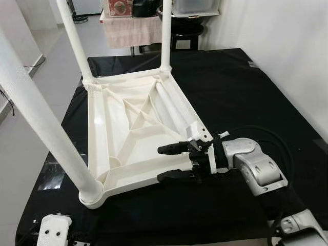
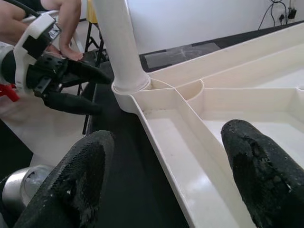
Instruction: Building children table
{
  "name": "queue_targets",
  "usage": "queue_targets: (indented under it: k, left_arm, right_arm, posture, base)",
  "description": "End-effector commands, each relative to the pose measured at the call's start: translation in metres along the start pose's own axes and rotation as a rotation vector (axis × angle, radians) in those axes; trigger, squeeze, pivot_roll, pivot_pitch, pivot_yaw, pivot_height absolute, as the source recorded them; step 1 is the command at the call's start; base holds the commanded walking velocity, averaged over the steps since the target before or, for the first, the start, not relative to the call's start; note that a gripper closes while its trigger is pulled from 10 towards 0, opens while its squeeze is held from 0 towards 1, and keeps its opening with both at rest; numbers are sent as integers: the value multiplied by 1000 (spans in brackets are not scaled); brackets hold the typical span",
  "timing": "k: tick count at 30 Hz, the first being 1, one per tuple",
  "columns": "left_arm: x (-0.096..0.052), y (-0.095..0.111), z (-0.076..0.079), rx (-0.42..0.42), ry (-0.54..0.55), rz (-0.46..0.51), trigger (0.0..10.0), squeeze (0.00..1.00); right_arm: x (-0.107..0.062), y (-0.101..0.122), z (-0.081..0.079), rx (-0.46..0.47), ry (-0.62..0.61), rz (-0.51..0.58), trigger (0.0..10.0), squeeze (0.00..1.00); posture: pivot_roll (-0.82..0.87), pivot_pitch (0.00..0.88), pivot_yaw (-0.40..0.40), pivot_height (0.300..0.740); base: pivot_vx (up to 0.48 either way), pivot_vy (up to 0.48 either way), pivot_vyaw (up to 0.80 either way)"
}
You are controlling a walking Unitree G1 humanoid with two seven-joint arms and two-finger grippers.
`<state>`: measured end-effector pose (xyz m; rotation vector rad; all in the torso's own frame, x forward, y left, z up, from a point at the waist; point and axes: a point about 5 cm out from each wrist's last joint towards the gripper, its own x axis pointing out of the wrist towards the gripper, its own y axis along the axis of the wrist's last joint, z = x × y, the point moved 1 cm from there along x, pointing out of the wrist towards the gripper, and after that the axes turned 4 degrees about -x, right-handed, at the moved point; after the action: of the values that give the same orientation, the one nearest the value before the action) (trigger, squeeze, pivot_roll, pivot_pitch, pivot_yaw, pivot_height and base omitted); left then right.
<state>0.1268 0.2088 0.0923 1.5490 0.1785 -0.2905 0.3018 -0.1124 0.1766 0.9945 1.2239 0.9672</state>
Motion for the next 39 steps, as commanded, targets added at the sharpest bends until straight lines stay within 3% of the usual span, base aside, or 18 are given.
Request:
queue_targets:
  k: [1, 6, 9, 13, 19, 24, 26, 27, 29, 31, 35, 39]
  left_arm:
    - [1, 12, -3, 10, -5, 48, 10000, 0]
    - [8, 26, 2, 7, -25, 107, 10000, 0]
    - [30, 54, 7, 7, -39, 241, 10000, 0]
    - [43, 68, 10, -8, -53, 302, 10000, 0]
    - [51, 73, 15, -8, -65, 322, 10000, 0]
    - [50, 66, -2, 6, 66, 299, 10000, 0]
    - [46, 63, -23, 21, 214, 287, 10000, 0]
    - [46, 63, -23, 21, 214, 287, 10000, 0]
    - [39, 62, -43, 42, 351, 283, 10000, 0]
    - [36, 62, -52, 37, 404, 287, 10000, 0]
    - [34, 62, -59, 32, 436, 292, 10000, 0]
    - [37, 63, -53, 34, 402, 294, 10000, 0]
  right_arm:
    - [-4, 7, 4, -13, -20, 35, 10000, 0]
    - [-5, 9, 5, -16, -22, 46, 10000, 0]
    - [-6, 12, 2, -18, -1, 65, 10000, 0]
    - [-5, 12, -1, -20, 9, 69, 10000, 0]
    - [-3, 11, -3, -17, 16, 74, 10000, 0]
    - [-2, 11, -4, -13, 22, 78, 10000, 0]
    - [-1, 11, -5, -10, 27, 81, 10000, 0]
    - [-1, 11, -5, -10, 27, 81, 10000, 0]
    - [-1, 11, -7, -7, 35, 84, 10000, 0]
    - [0, 11, -7, -5, 39, 85, 10000, 0]
    - [2, 10, -8, -4, 44, 81, 10000, 0]
    - [4, 8, -9, -4, 46, 76, 10000, 0]
  posture:
    - [34, 78, 21, 740]
    - [34, 78, 21, 740]
    - [14, 68, 14, 740]
    - [6, 66, 16, 740]
    - [0, 67, 20, 740]
    - [-2, 70, 22, 740]
    - [0, 71, 22, 740]
    - [0, 71, 22, 740]
    - [4, 71, 20, 740]
    - [6, 72, 19, 740]
    - [7, 72, 18, 740]
    - [4, 71, 19, 740]
  base:
    - [0, 0, 0]
    - [0, 0, 0]
    - [0, 0, 0]
    - [0, 0, 0]
    - [0, 0, 0]
    - [0, 0, 0]
    - [0, 0, 0]
    - [0, 0, 0]
    - [0, 0, 0]
    - [0, 0, 0]
    - [0, 0, 0]
    - [0, 0, 0]
